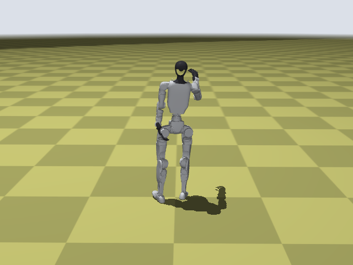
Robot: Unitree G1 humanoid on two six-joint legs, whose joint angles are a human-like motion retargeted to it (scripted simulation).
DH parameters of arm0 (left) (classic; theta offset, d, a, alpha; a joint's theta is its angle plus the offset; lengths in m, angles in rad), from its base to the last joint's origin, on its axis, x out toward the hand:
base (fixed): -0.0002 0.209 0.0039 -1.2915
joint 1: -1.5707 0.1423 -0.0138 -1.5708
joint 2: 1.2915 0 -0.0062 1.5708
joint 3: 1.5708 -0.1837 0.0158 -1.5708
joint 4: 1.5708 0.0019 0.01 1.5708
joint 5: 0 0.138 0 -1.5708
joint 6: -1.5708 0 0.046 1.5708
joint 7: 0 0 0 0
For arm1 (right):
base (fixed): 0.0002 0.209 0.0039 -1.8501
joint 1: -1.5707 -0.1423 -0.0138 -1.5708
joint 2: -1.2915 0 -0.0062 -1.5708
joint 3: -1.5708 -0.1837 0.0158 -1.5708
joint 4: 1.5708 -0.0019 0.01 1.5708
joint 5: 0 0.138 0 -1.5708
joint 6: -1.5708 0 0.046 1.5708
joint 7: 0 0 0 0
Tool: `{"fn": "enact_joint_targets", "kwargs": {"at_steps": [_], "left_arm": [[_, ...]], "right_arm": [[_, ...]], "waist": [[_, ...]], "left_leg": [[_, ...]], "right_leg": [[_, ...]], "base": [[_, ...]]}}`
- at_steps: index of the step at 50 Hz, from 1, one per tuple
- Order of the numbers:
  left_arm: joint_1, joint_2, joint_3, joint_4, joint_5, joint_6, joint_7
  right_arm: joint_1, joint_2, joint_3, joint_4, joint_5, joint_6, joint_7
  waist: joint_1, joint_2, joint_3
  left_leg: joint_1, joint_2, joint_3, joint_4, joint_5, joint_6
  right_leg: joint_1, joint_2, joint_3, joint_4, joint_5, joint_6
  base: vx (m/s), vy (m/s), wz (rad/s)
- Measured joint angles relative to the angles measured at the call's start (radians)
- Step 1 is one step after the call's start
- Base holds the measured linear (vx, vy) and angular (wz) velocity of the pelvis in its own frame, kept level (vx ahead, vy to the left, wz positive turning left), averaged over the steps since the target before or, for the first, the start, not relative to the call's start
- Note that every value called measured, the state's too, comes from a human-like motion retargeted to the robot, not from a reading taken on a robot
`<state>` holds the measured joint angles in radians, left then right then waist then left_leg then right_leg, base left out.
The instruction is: In place motions
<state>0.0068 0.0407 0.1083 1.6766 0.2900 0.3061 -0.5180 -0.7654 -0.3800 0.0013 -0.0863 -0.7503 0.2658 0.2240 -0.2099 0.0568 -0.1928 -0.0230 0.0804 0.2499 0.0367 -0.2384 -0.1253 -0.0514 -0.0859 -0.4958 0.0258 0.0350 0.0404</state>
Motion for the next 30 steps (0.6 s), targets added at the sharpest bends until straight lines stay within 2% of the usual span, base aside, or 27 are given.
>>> {"fn": "enact_joint_targets", "kwargs": {"at_steps": [2, 5, 10, 12, 15, 18, 20, 22, 27, 30], "left_arm": [[0.001, 0.0, 0.007, -0.006, 0.003, -0.002, 0.003], [0.001, -0.002, 0.012, -0.015, 0.009, 0.0, 0.004], [0.0, -0.004, 0.009, -0.007, -0.018, -0.015, 0.023], [0.001, -0.007, 0.016, -0.009, -0.033, -0.028, 0.045], [0.003, -0.012, 0.021, -0.011, -0.048, -0.042, 0.072], [0.001, -0.013, 0.016, -0.007, -0.054, -0.046, 0.079], [0.001, -0.015, 0.014, -0.006, -0.057, -0.046, 0.078], [0.003, -0.014, 0.011, -0.007, -0.053, -0.043, 0.072], [0.007, -0.01, 0.003, -0.008, -0.028, -0.035, 0.049], [0.005, -0.012, -0.001, -0.008, -0.027, -0.037, 0.046]], "right_arm": [[0.0, -0.01, 0.011, 0.011, -0.022, -0.013, 0.012], [0.04, -0.025, 0.004, -0.049, -0.018, -0.05, -0.045], [0.187, -0.043, 0.002, -0.181, 0.08, -0.134, -0.263], [0.269, -0.05, 0.016, -0.204, 0.126, -0.21, -0.381], [0.419, -0.051, 0.051, -0.186, 0.163, -0.395, -0.555], [0.578, -0.035, 0.1, -0.086, 0.2, -0.553, -0.647], [0.677, -0.018, 0.132, 0.019, 0.203, -0.612, -0.616], [0.755, 0.004, 0.161, 0.156, 0.17, -0.622, -0.534], [0.854, 0.044, 0.223, 0.562, 0.05, -0.594, -0.325], [0.861, 0.07, 0.255, 0.825, -0.05, -0.555, -0.251]], "waist": [[0.001, -0.002, 0.003], [0.005, -0.006, 0.013], [-0.016, 0.002, 0.02], [-0.021, 0.004, 0.026], [-0.025, 0.005, 0.033], [-0.025, 0.003, 0.038], [-0.024, 0.004, 0.041], [-0.023, 0.003, 0.042], [-0.024, 0.005, 0.042], [-0.017, 0.011, 0.045]], "left_leg": [[0.003, -0.004, -0.003, -0.004, 0.001, 0.003], [0.004, -0.01, -0.008, -0.006, 0.004, 0.006], [0.004, -0.019, -0.031, -0.01, 0.002, 0.012], [0.004, -0.02, -0.033, -0.01, 0.002, 0.012], [0.007, -0.022, -0.036, -0.011, 0.001, 0.013], [0.01, -0.025, -0.041, -0.011, 0.0, 0.013], [0.007, -0.022, -0.041, -0.007, 0.0, 0.01], [0.0, -0.016, -0.037, 0.001, 0.002, 0.005], [-0.012, -0.009, -0.026, 0.008, 0.004, 0.001], [-0.011, -0.007, -0.015, 0.006, 0.006, 0.002]], "right_leg": [[0.003, 0.0, -0.003, -0.001, 0.0, 0.0], [0.009, -0.001, -0.01, -0.003, -0.002, -0.001], [0.014, -0.002, -0.037, -0.006, -0.005, 0.001], [0.015, -0.002, -0.04, -0.007, -0.005, 0.001], [0.019, -0.003, -0.044, -0.009, -0.005, 0.001], [0.024, -0.005, -0.05, -0.01, -0.007, 0.002], [0.027, -0.006, -0.05, -0.01, -0.007, 0.003], [0.028, -0.007, -0.047, -0.011, -0.007, 0.004], [0.023, -0.007, -0.035, -0.013, -0.005, 0.004], [0.018, -0.005, -0.022, -0.013, -0.002, 0.003]], "base": [[0.0, 0.0, 0.0], [0.01, 0.0, 0.08], [0.01, 0.02, 0.22], [0.0, 0.0, 0.0], [0.0, 0.0, 0.0], [0.0, 0.0, 0.0], [0.0, 0.0, 0.0], [0.0, 0.0, 0.0], [0.0, 0.0, 0.0], [0.01, 0.06, -0.21]]}}
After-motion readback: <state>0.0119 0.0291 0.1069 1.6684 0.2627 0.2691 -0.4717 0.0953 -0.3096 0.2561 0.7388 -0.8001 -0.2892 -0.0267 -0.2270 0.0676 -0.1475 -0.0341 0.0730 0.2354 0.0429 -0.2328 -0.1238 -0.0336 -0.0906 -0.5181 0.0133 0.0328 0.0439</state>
